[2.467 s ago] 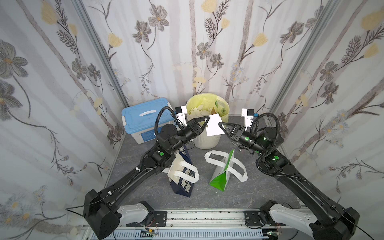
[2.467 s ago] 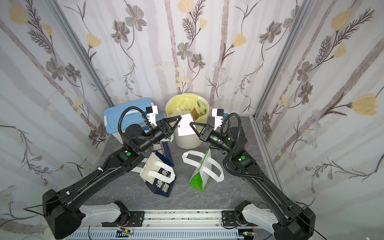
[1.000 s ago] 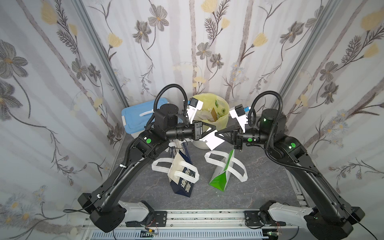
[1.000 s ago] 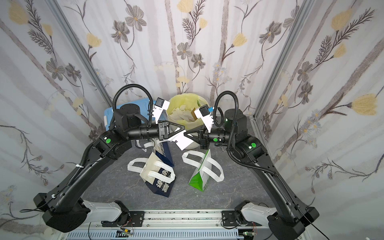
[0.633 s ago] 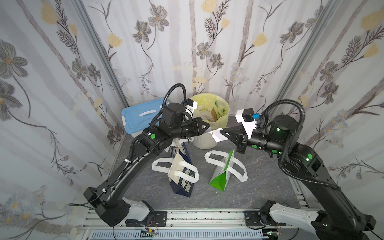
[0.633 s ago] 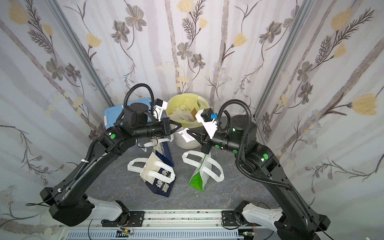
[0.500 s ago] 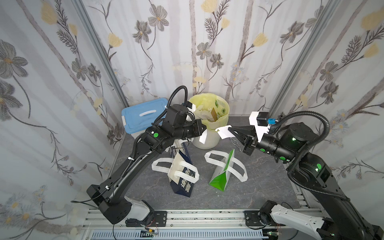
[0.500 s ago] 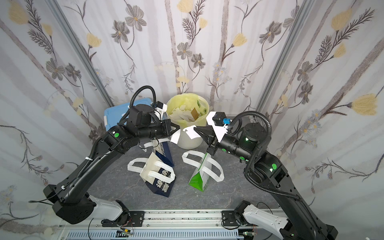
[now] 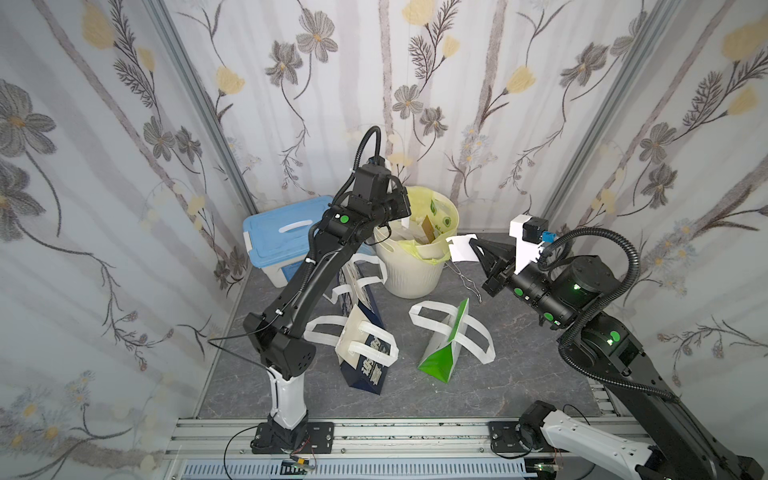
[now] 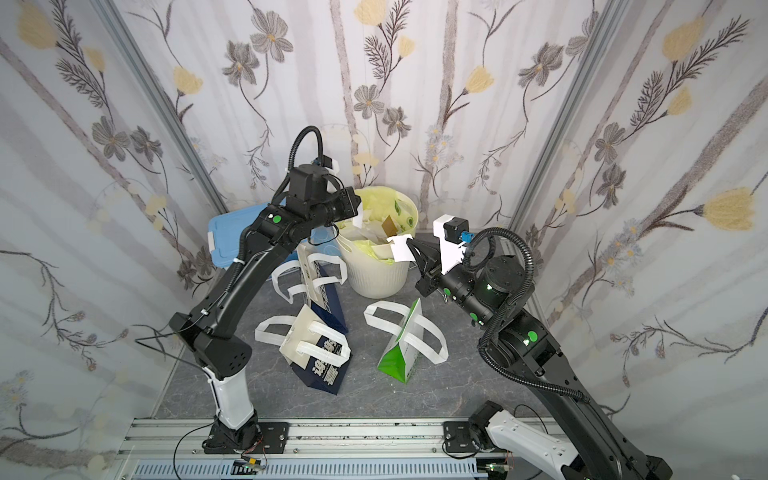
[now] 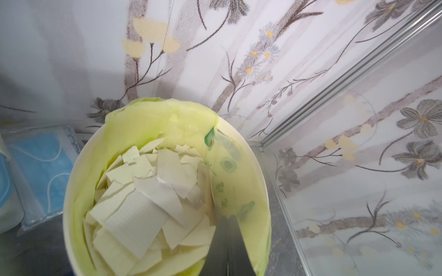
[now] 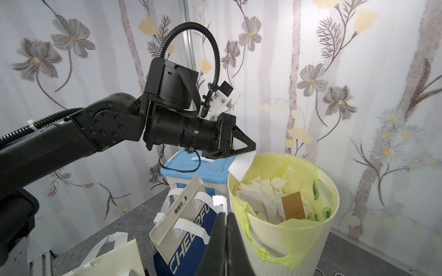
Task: Shred takeout receipts and throw away
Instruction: Place the takeout receipt in the trash bin.
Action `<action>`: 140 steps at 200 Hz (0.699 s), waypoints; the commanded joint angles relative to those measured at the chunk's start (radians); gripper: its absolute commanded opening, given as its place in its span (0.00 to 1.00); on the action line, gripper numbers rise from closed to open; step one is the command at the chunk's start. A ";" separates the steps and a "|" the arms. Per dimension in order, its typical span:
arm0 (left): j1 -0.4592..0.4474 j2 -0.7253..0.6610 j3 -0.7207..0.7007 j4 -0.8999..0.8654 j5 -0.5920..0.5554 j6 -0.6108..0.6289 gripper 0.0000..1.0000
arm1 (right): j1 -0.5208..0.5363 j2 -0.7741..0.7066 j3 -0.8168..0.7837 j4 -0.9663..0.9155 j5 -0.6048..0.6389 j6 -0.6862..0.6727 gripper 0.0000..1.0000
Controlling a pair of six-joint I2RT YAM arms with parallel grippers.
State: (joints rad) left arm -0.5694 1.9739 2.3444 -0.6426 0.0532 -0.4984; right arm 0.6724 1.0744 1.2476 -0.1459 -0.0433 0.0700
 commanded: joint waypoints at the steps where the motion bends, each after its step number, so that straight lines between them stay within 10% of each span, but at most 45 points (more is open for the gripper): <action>1: 0.014 0.117 0.153 -0.066 -0.034 0.054 0.00 | -0.005 -0.003 -0.017 0.034 0.037 0.043 0.00; 29: 0.037 0.206 0.248 -0.074 -0.042 0.026 0.44 | -0.017 -0.005 -0.033 0.025 0.043 0.056 0.00; 53: 0.047 0.209 0.248 -0.059 -0.042 0.019 0.61 | -0.044 0.004 -0.037 0.022 0.032 0.066 0.00; 140: 0.067 -0.112 -0.003 -0.083 -0.139 0.107 0.67 | -0.142 0.432 0.258 0.080 -0.078 0.124 0.00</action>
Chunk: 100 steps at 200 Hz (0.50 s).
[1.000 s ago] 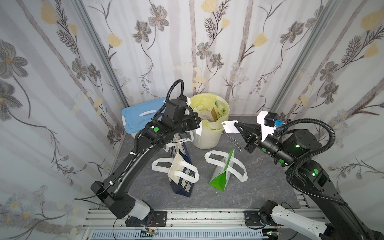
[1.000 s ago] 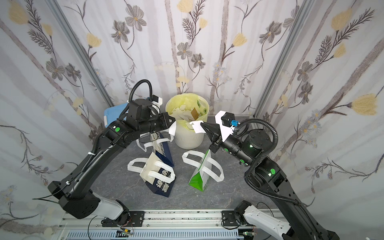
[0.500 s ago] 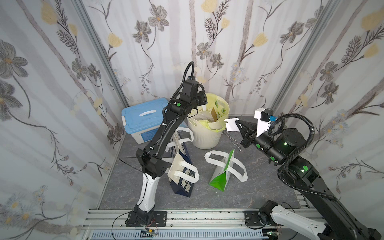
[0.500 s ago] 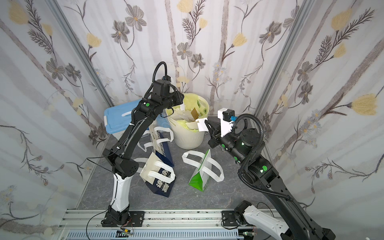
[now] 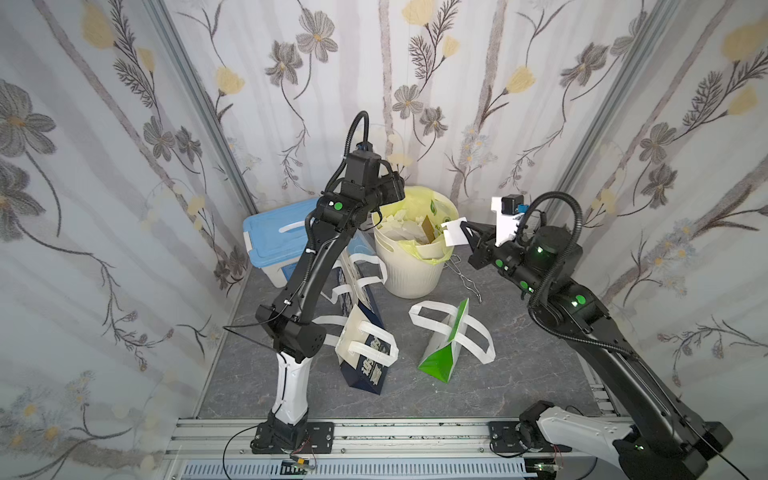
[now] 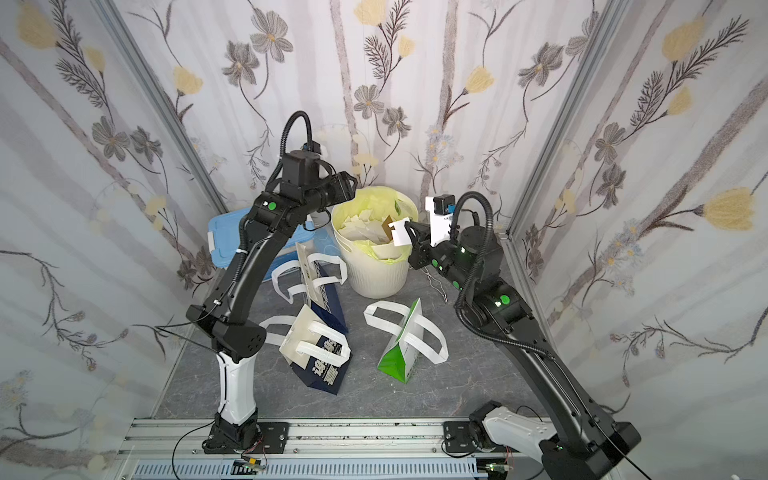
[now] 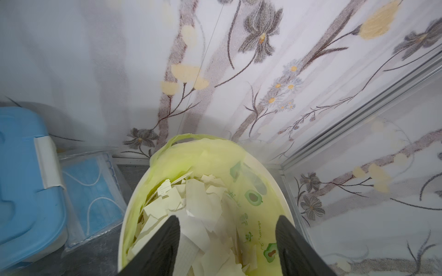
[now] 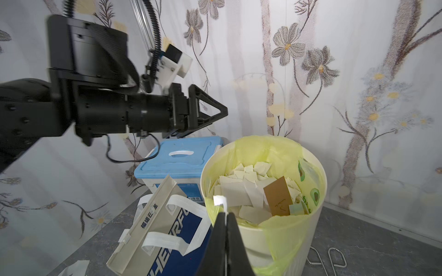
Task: Shred takeout receipts and throw away
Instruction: Place the takeout receipt in the trash bin.
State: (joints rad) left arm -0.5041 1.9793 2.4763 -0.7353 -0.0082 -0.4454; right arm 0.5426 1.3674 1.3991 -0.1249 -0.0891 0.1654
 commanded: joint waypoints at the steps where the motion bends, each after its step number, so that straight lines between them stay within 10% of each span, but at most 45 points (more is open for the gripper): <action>1: 0.002 -0.125 -0.147 0.014 -0.081 0.055 0.67 | -0.013 0.147 0.117 0.059 -0.030 0.030 0.00; 54: 0.106 -0.681 -0.901 0.304 -0.313 -0.041 0.68 | -0.046 0.611 0.595 -0.094 0.016 0.026 0.03; 100: 0.260 -0.997 -1.228 0.232 -0.423 -0.097 0.67 | -0.049 0.764 0.749 -0.164 0.074 -0.005 0.32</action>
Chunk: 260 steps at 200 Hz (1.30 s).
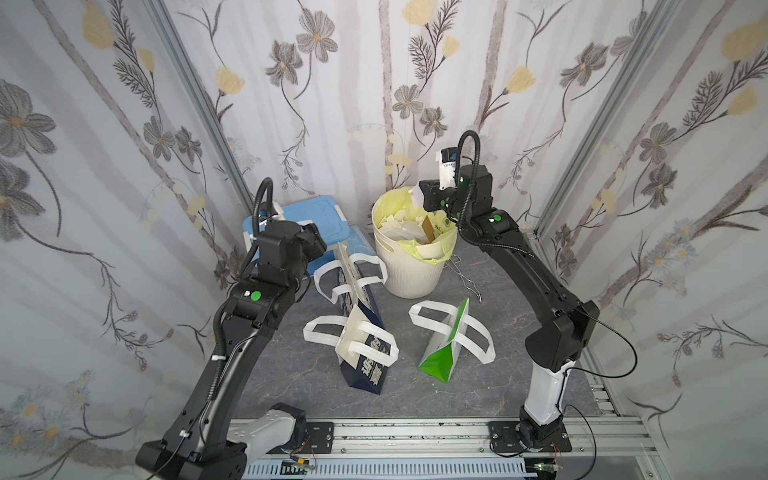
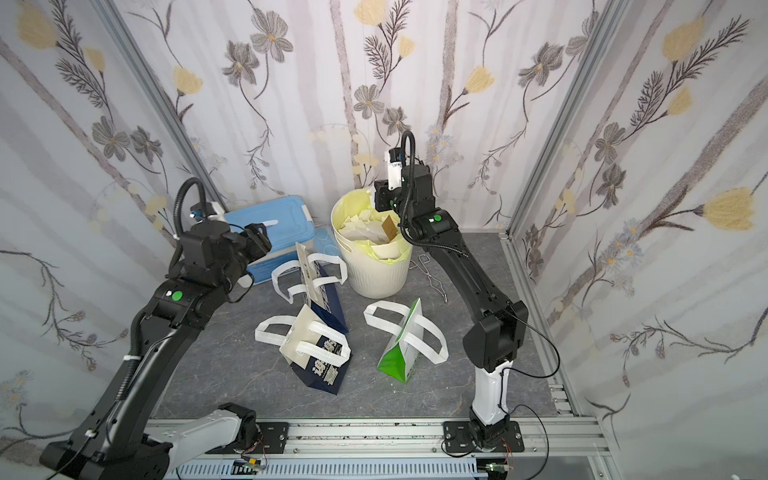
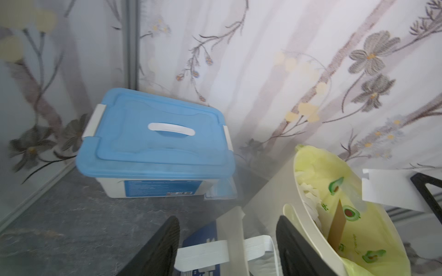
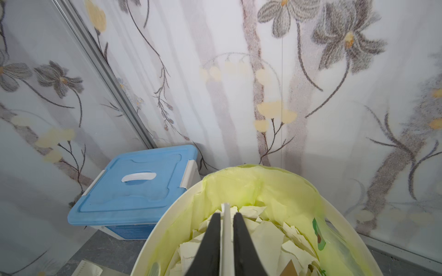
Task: Shred takeout receipts and throw away
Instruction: Place the takeout receipt in the trash bin, then reset both arms
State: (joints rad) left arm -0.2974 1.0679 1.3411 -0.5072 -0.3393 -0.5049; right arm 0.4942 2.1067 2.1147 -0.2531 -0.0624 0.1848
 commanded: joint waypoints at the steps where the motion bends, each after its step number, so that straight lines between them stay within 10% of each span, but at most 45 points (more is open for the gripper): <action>1: 0.055 -0.090 -0.097 0.001 -0.093 -0.038 0.67 | 0.000 0.025 0.033 -0.036 0.049 -0.025 0.32; 77: 0.298 -0.278 -0.456 -0.013 -0.161 -0.036 0.76 | -0.020 -0.203 -0.051 -0.161 0.142 -0.096 0.61; 154: 0.340 -0.428 -0.880 0.168 -0.069 0.085 0.82 | -0.274 -0.976 -1.216 0.168 0.412 -0.045 0.78; 209: 0.339 -0.233 -1.038 0.652 0.213 0.278 1.00 | -0.344 -0.860 -1.703 0.779 0.452 -0.106 0.82; 260: 0.329 0.024 -1.089 1.062 0.292 0.328 1.00 | -0.391 -0.684 -1.767 1.193 0.285 -0.211 0.85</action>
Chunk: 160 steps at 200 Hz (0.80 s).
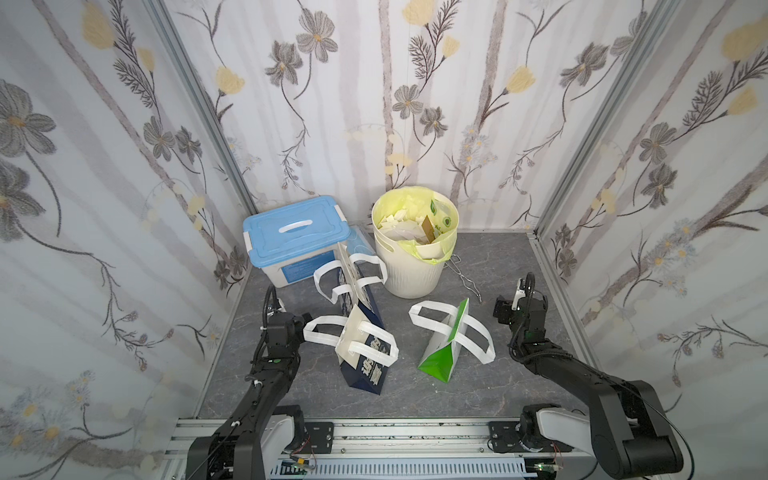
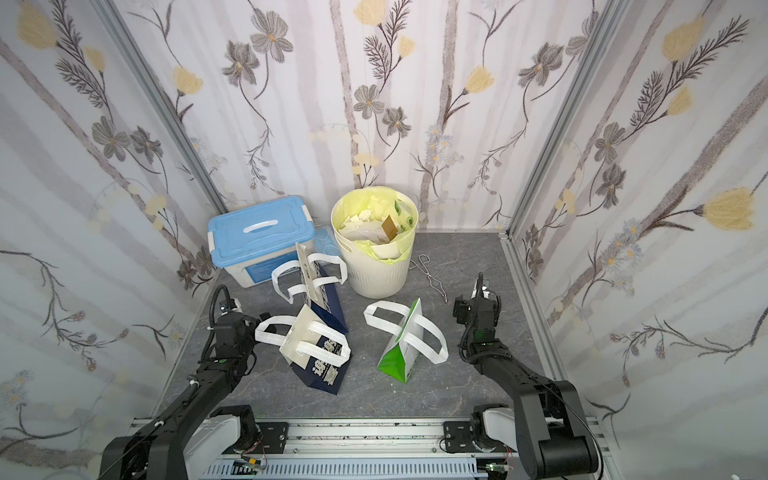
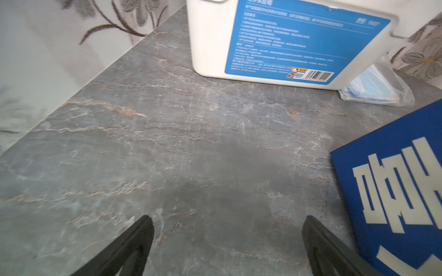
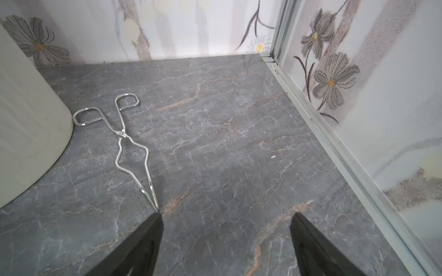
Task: Shred takeout receipts and throw away
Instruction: Reset both arms
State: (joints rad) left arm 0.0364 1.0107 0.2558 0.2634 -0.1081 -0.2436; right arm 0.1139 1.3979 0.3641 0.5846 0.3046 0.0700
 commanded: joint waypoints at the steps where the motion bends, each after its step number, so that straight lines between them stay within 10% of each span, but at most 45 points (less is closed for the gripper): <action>1: -0.005 0.084 -0.004 0.301 0.061 0.070 1.00 | -0.012 0.025 -0.021 0.369 -0.085 -0.096 0.85; 76: -0.010 0.582 0.094 0.774 0.139 0.221 1.00 | -0.157 0.080 -0.123 0.571 -0.289 0.000 1.00; 160: -0.026 0.558 0.112 0.687 0.022 0.192 1.00 | -0.154 0.097 -0.096 0.537 -0.288 -0.001 1.00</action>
State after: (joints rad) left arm 0.0116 1.5696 0.3611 0.9096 -0.0631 -0.0700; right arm -0.0414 1.4853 0.2459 1.1015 0.0277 0.0677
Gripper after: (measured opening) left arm 0.997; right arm 0.996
